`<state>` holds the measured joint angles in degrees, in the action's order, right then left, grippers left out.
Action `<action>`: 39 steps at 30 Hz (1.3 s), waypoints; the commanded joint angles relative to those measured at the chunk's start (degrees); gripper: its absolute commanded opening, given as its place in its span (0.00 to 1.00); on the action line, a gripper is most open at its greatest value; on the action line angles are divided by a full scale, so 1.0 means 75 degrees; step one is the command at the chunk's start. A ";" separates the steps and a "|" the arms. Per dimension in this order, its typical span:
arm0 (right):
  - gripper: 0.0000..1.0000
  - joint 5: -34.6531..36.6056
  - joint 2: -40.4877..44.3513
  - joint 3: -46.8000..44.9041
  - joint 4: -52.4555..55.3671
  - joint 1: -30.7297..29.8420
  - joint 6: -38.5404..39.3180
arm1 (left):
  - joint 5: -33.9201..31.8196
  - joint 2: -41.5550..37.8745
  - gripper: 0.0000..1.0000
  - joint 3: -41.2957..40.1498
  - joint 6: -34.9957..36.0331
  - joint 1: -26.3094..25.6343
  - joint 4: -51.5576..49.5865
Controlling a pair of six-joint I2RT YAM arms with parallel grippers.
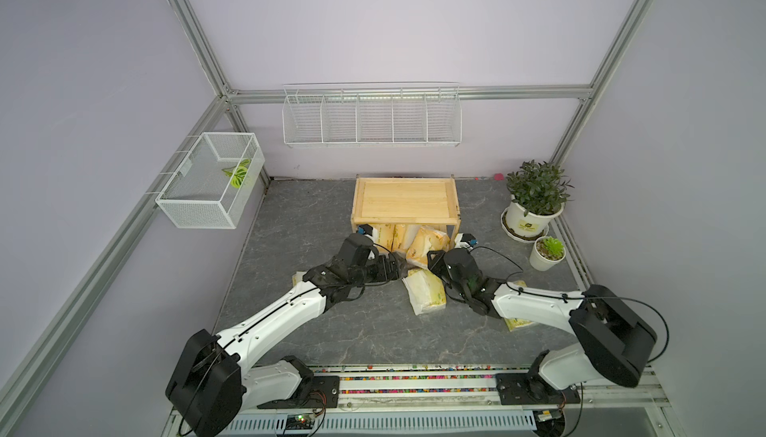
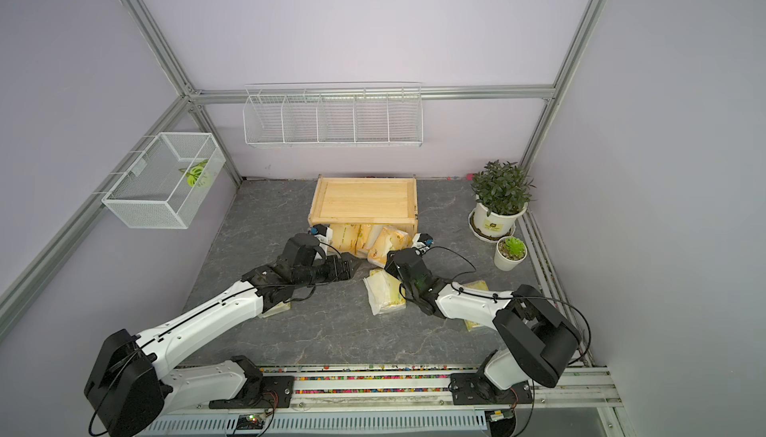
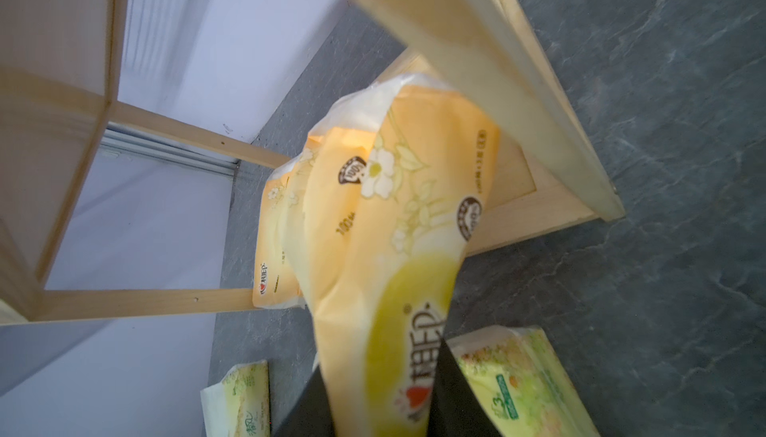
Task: Place the tissue boxes on the shelf by color
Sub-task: Place a box of tissues on the shelf.
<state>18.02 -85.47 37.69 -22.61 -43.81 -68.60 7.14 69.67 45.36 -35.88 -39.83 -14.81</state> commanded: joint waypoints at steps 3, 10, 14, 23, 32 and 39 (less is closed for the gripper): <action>0.30 0.1007 -0.0007 0.0160 -0.0277 -0.0010 -0.0306 | 0.0033 0.0083 1.00 -0.0118 0.0107 -0.0044 0.0123; 0.30 0.1461 -0.0167 0.0238 -0.0361 0.0053 -0.0438 | 0.0076 0.0200 1.00 -0.0097 0.0131 -0.0044 0.0168; 0.32 0.1666 -0.0530 0.0471 -0.0373 0.0064 -0.0486 | 0.0104 0.0267 1.00 -0.0102 0.0131 -0.0044 0.0205; 0.77 0.1750 -0.0536 0.0731 0.0280 0.0111 -0.0147 | 0.0141 0.0231 1.00 -0.0090 0.0108 -0.0056 0.0193; 0.87 0.1174 0.0370 0.0798 0.1937 0.0107 0.0208 | 0.0063 0.0124 1.00 0.0041 0.0239 -0.0079 0.0088; 0.88 0.0549 0.1472 0.0271 0.2875 0.0122 0.0197 | 0.0126 0.0363 1.00 0.0331 0.0479 -0.0088 0.0322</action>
<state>24.51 -77.93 41.91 -6.33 -43.35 -68.07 7.57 71.42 45.52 -34.30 -40.16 -13.93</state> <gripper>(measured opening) 0.883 0.997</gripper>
